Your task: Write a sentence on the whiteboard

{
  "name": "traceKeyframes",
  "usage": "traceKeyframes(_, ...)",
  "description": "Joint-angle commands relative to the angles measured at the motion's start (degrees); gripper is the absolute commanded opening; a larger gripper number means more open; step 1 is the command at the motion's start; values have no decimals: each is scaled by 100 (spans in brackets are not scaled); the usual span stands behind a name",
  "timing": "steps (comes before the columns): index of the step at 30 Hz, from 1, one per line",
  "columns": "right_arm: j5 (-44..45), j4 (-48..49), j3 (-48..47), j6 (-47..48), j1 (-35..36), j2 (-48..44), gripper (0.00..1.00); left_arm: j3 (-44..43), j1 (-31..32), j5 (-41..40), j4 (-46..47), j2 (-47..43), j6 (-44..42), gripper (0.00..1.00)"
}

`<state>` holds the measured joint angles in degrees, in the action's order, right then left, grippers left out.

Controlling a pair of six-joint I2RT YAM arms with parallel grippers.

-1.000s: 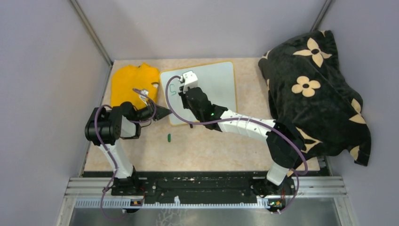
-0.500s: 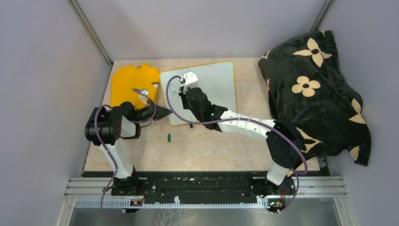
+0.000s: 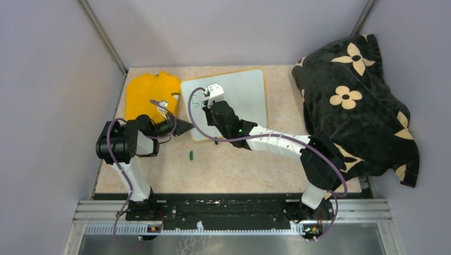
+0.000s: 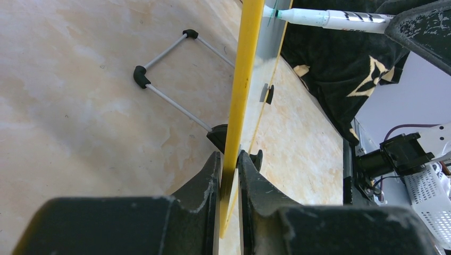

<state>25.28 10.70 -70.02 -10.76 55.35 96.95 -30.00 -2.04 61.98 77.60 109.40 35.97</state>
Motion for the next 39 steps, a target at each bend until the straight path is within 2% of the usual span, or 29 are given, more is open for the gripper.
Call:
traceKeyframes(1, 47, 29, -38, -27, -50, -51, 0, -56, -25, -114, -74, 116, -90, 0)
traceKeyframes(22, 39, 40, -518, 21, -275, 17, 0, -59, -26, -107, -79, 125, -90, 0)
traceKeyframes(39, 140, 19, -278, -18, -394, -145, 0, -67, -24, -106, -87, 125, -81, 0)
